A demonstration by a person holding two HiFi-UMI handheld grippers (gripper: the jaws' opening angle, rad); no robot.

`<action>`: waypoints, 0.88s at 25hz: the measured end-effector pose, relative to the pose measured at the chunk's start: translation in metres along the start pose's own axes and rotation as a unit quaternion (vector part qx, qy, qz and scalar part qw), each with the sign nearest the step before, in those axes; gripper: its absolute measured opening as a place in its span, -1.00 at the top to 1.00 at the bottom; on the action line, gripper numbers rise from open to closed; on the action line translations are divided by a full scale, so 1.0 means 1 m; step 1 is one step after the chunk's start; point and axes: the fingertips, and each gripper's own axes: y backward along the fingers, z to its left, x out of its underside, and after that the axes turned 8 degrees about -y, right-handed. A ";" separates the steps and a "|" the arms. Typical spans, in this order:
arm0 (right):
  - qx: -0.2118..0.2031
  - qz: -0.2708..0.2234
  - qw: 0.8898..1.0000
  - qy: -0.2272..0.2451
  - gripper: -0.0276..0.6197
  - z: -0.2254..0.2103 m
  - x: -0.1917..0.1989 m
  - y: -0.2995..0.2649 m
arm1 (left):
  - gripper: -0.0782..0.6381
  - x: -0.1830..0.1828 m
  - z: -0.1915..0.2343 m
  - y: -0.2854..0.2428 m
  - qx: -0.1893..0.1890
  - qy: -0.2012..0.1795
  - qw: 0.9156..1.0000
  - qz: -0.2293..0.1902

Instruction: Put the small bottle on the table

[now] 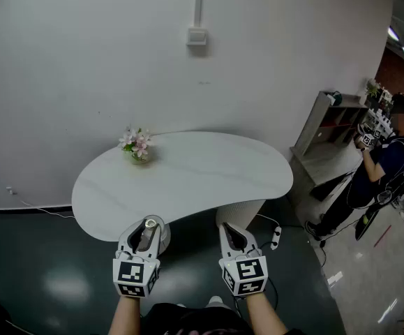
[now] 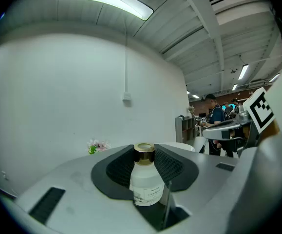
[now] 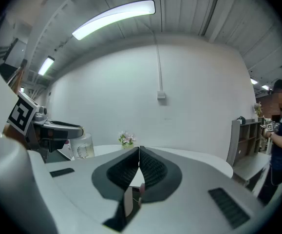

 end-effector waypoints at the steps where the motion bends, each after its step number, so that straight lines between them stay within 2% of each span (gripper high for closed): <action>1: 0.000 0.000 1.000 0.000 0.71 0.000 -0.001 0.000 | 0.42 -0.003 0.001 0.000 -0.002 0.000 1.000 -0.003; 22: 0.003 -0.016 1.000 -0.005 0.71 0.002 0.000 0.009 | 0.42 0.001 -0.003 0.008 0.003 -0.001 1.000 -0.014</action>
